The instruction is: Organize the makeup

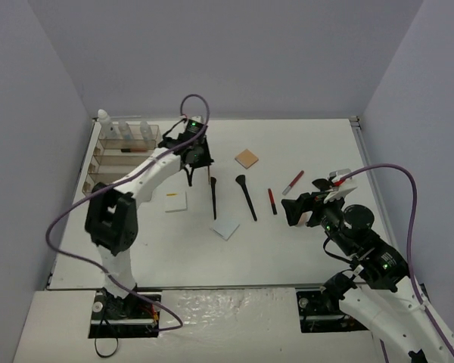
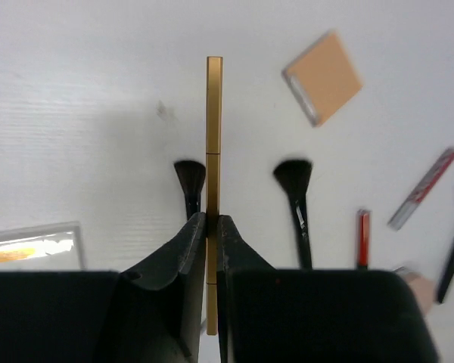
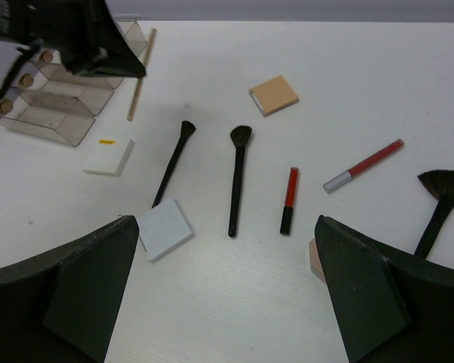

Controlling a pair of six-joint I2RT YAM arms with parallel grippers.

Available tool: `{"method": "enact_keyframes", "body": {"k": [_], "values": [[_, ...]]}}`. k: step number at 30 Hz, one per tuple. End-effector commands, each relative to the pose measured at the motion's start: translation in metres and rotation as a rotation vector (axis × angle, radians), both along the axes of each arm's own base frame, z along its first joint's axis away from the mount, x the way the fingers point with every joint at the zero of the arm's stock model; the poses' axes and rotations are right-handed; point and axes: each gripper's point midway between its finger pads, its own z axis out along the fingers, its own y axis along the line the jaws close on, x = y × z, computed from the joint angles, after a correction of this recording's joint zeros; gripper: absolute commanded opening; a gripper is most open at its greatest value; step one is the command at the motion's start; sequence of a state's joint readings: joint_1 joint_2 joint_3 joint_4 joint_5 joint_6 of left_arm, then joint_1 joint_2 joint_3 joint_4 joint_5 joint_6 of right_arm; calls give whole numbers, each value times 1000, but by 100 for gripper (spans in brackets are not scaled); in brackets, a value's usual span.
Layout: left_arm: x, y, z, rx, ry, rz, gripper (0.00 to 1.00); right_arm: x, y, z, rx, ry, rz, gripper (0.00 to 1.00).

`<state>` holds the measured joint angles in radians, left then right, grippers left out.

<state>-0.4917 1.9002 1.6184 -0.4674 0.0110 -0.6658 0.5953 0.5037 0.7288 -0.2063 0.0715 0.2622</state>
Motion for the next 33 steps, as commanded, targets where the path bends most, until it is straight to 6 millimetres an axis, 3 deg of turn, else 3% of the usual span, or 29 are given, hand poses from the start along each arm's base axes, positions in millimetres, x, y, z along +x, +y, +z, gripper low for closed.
{"method": "enact_keyframes", "body": {"k": [1, 5, 10, 15, 18, 23, 33], "values": [[28, 85, 96, -264, -233, 361, 0, 6, 1, 14, 40, -41, -21, 100], [23, 161, 96, -365, -267, 645, 0, 6, -2, 15, 44, -48, -38, 100], [28, 221, 87, -428, -279, 877, 0, 5, -5, 18, 46, -63, -42, 100], [54, 268, 76, -507, -271, 1048, 0, 5, -6, 15, 40, -63, -49, 100], [74, 285, 60, -526, -247, 1115, 0, 7, -7, 10, 30, -51, -59, 100], [104, 306, 55, -548, -257, 1179, 0, 7, -7, 7, 30, -46, -59, 100], [136, 318, 19, -609, -187, 1268, 0, 11, -5, -6, 8, -12, -63, 100]]}}
